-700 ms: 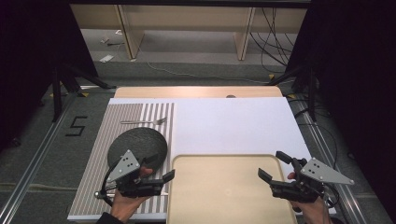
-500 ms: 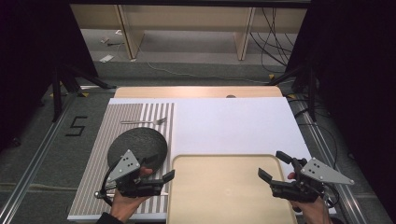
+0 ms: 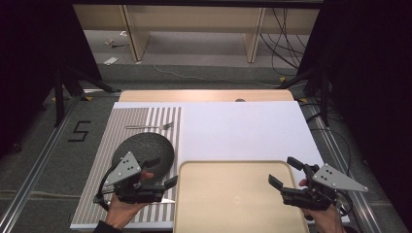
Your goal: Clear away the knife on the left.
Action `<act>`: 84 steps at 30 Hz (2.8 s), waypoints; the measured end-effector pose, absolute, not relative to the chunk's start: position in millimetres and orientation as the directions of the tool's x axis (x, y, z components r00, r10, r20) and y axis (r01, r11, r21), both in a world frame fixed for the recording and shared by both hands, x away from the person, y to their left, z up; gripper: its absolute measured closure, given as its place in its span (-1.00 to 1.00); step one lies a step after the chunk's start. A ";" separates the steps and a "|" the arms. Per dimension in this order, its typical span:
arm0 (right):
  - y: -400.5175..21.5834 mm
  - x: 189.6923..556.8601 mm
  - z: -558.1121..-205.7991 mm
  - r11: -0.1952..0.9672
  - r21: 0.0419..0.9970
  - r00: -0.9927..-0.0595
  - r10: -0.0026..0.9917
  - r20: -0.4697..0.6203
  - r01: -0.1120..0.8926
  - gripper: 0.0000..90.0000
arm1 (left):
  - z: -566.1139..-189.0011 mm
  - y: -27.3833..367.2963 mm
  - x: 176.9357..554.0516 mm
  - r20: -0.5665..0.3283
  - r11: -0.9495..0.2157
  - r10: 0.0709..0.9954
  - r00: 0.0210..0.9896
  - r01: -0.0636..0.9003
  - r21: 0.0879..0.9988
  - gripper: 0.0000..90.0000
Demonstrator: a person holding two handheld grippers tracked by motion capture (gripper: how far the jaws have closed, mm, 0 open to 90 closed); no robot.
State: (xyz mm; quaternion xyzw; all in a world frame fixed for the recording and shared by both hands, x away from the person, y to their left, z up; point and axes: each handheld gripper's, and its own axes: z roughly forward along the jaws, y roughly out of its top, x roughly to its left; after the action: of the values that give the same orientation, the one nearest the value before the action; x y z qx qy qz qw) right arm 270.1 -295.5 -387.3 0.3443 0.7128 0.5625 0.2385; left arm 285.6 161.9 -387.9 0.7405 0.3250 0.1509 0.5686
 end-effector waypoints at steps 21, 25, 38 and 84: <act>-296.2 270.4 -386.5 0.117 0.967 -0.645 0.762 0.060 0.228 -0.65 | -381.4 208.1 282.6 -0.147 -0.272 0.691 0.708 0.443 0.854 -0.60; -295.4 270.2 -386.7 0.118 0.966 -0.648 0.760 0.060 0.228 -0.65 | -382.1 215.5 282.2 -0.120 -0.317 0.701 0.703 0.457 0.831 -0.59; -294.9 270.6 -387.3 0.123 0.966 -0.651 0.757 0.058 0.229 -0.65 | -403.3 228.1 285.0 -0.102 -0.499 0.691 0.716 0.574 0.650 -0.56; -294.4 270.8 -387.7 0.131 0.964 -0.655 0.753 0.055 0.231 -0.63 | -458.7 197.5 322.0 0.011 -0.802 0.596 0.803 0.596 0.030 0.63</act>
State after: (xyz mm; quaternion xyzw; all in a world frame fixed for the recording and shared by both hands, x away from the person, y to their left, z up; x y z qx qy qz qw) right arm 270.8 -294.4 -387.7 0.3441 0.7154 0.5621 0.2322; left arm 322.0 197.5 -458.7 0.9493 0.3140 0.0102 0.0127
